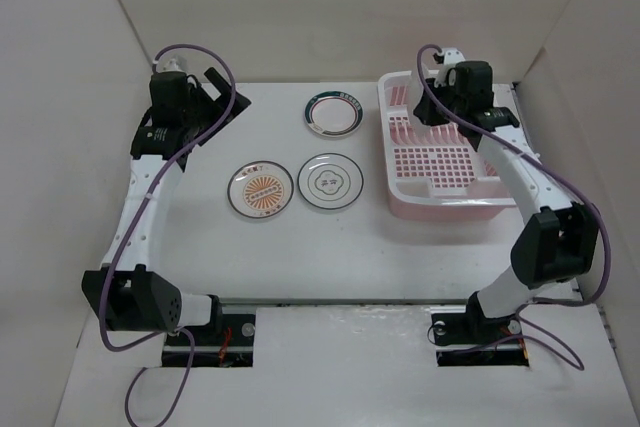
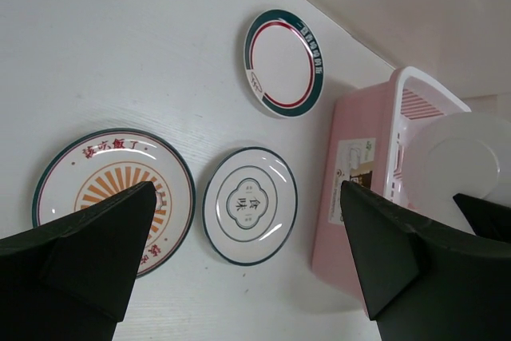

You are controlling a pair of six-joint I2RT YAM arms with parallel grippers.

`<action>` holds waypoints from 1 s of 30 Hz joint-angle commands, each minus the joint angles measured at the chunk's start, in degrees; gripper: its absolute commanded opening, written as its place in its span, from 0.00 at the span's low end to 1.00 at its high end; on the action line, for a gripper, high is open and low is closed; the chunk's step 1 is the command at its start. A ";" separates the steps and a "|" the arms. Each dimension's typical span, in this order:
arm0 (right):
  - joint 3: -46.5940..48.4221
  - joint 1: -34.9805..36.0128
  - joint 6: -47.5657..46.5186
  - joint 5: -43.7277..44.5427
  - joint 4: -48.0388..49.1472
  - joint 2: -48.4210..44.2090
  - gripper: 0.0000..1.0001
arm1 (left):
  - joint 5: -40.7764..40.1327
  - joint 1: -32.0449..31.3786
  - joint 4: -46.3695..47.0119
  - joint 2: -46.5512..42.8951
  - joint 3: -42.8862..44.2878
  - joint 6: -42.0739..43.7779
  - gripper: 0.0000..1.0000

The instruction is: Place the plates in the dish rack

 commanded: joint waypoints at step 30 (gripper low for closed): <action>7.64 5.38 10.55 8.15 4.91 12.15 0.00 | -5.17 0.15 -3.33 -0.42 -0.93 4.87 1.00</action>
